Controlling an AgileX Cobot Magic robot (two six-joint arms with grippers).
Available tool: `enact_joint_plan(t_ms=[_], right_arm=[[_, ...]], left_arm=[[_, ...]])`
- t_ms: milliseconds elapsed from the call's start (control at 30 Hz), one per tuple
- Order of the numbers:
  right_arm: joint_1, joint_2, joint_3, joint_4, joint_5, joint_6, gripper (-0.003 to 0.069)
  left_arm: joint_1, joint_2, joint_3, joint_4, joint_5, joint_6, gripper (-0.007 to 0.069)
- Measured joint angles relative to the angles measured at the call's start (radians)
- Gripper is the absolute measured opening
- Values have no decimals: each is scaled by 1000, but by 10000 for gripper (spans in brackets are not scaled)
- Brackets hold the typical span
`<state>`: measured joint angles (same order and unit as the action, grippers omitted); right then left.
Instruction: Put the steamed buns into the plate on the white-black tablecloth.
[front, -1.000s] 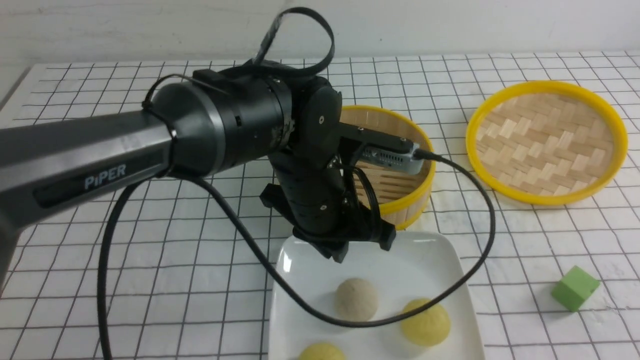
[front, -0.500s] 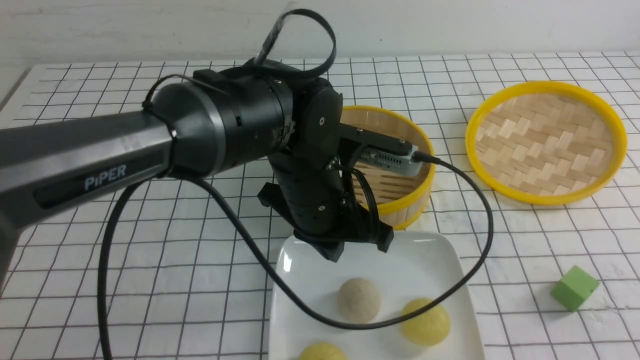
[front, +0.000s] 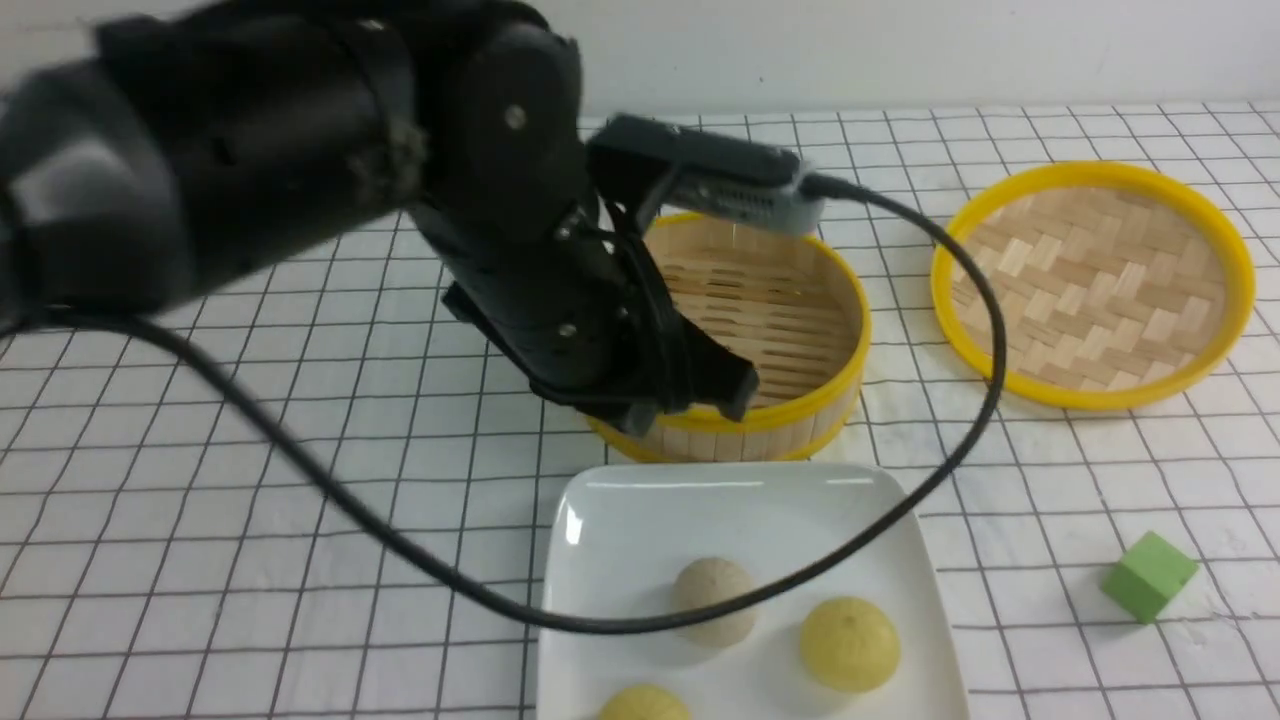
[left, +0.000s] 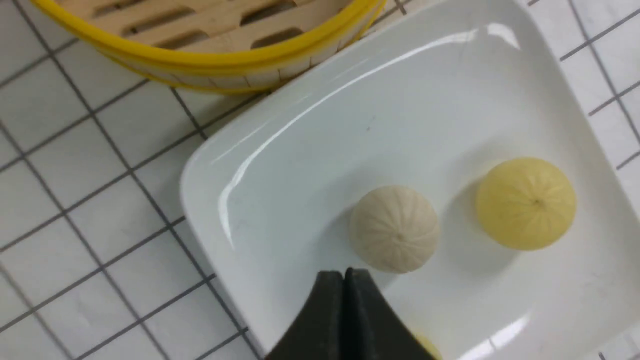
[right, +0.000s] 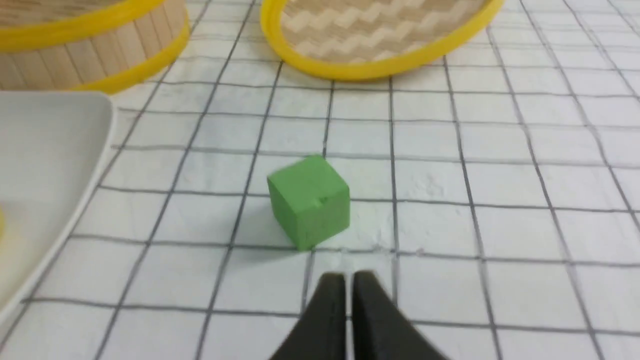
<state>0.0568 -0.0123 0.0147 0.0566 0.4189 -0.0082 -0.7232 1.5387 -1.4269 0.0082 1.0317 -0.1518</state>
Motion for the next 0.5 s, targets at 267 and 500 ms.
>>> enact_joint_plan(t_ms=[267,500], right_arm=[[0,0,2,-2,-14,0,50],[0,0,2,-2,-14,0,60]], left_arm=[[0,-406,131,90,140,-90,2],[0,-764,466,89,-173,-288,2]])
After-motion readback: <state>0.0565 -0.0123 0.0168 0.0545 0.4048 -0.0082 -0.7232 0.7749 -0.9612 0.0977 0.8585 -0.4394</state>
